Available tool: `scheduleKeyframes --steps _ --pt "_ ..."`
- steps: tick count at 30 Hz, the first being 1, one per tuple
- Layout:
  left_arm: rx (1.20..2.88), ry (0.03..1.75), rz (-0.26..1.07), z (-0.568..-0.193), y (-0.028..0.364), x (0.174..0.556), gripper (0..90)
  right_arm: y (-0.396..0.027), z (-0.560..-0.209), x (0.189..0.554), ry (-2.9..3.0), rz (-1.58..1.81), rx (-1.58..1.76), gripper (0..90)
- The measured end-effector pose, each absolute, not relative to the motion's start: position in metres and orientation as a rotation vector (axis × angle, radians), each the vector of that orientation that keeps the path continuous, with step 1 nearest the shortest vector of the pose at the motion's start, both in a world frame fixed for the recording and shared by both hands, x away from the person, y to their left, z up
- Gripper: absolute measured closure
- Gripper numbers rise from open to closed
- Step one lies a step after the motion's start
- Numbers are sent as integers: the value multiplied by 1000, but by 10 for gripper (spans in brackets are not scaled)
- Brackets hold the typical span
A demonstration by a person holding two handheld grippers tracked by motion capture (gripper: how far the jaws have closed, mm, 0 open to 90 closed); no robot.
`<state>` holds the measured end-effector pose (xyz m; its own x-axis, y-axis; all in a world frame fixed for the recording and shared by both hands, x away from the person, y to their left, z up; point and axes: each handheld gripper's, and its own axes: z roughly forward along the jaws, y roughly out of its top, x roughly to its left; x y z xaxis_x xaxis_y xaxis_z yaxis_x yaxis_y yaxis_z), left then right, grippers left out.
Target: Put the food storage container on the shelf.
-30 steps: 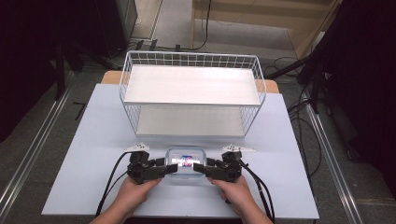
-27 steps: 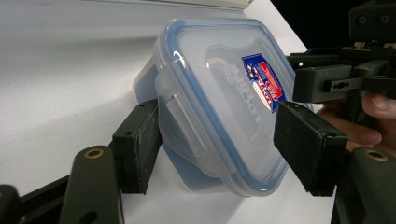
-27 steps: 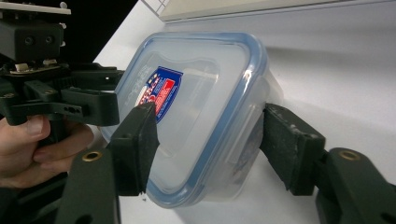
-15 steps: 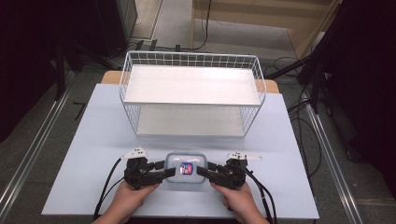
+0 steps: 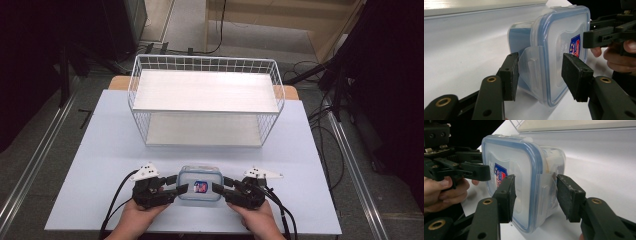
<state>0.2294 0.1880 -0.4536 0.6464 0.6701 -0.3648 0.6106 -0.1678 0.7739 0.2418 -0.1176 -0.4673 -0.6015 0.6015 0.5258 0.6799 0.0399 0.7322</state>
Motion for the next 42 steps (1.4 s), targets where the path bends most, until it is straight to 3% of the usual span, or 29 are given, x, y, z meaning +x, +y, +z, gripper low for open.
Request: scheduleKeyframes --steps 18,42 --pt "1792 865 296 -430 180 216 493 -120 -438 229 -2377 -1904 -1252 509" --pt "1732 690 480 -375 170 214 492 -127 -384 221 -2427 -2212 -1151 499"
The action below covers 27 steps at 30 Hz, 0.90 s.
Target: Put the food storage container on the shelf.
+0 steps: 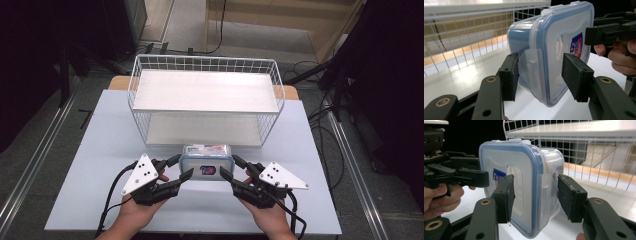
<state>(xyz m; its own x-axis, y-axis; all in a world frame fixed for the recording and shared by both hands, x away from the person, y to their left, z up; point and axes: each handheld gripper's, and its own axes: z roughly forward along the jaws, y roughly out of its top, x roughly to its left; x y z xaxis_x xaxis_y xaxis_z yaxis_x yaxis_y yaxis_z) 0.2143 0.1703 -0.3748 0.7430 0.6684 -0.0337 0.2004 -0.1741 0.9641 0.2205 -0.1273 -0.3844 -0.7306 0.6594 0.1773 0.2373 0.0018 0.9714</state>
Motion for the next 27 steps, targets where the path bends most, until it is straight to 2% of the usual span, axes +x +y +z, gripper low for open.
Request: scheduleKeyframes --steps 17,27 --pt "1686 622 549 -343 166 220 488 -131 -354 223 1854 1817 855 496" --pt "1663 591 574 -318 168 241 488 -130 -328 240 1825 1827 828 496"
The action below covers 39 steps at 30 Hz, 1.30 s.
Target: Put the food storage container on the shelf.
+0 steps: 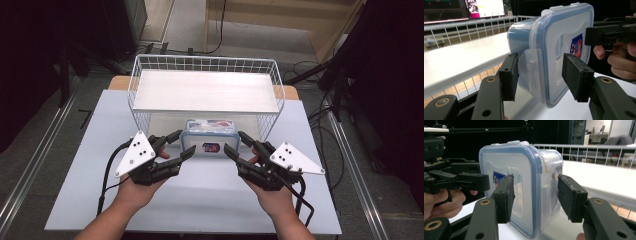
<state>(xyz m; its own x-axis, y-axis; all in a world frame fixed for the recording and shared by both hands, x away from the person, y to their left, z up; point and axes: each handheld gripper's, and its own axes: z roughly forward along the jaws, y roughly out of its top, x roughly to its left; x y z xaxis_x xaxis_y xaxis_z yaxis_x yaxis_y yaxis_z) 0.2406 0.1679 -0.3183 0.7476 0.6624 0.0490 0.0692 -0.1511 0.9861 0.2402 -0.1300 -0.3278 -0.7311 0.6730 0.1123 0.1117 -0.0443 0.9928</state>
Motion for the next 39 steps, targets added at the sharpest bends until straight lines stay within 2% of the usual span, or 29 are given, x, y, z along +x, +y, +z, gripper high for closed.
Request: scheduleKeyframes --steps 13,20,39 --pt "1662 610 542 -293 173 281 488 -125 -300 278 1837 1831 858 495" --pt "1687 678 435 -285 178 312 488 -123 -290 311 1890 1824 935 504" --pt "1717 845 197 -264 185 366 491 -122 -264 360 2040 1784 1135 516"
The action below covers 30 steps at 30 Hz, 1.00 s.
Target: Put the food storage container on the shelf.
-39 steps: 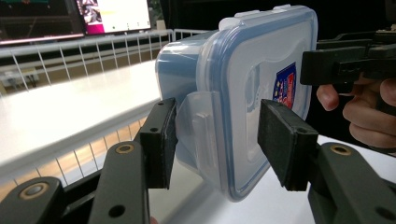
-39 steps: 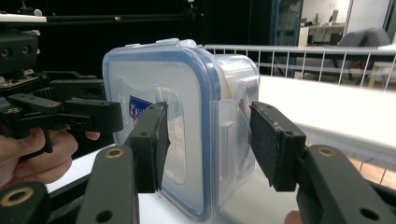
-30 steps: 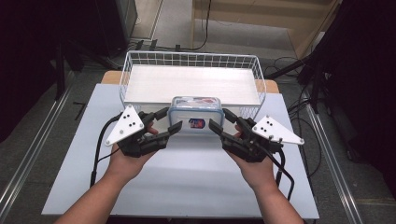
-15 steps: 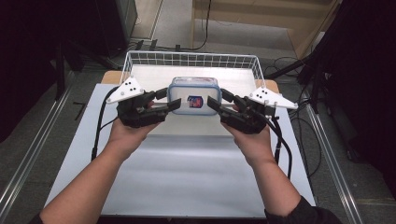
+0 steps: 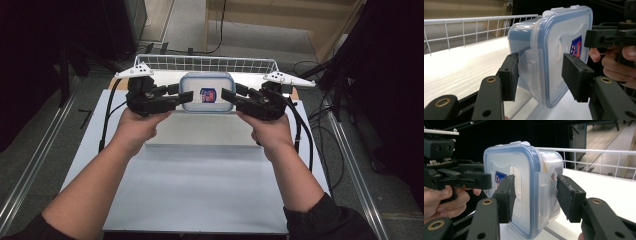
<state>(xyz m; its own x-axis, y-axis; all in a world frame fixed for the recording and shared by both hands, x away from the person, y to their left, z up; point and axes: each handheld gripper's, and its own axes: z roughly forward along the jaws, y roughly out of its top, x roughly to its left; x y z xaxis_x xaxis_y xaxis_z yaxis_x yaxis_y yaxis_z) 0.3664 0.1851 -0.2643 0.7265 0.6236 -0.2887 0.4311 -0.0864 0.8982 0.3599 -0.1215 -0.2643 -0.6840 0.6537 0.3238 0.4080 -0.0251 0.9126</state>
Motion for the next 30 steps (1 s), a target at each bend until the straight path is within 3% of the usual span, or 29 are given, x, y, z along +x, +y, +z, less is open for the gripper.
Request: scheduleKeyframes --steps 21,30 --pt "1719 1026 -62 -263 189 405 509 -131 -266 405 2205 1807 1431 537" --pt "1709 1068 -100 -264 189 412 510 -132 -270 414 2211 1833 1515 541"
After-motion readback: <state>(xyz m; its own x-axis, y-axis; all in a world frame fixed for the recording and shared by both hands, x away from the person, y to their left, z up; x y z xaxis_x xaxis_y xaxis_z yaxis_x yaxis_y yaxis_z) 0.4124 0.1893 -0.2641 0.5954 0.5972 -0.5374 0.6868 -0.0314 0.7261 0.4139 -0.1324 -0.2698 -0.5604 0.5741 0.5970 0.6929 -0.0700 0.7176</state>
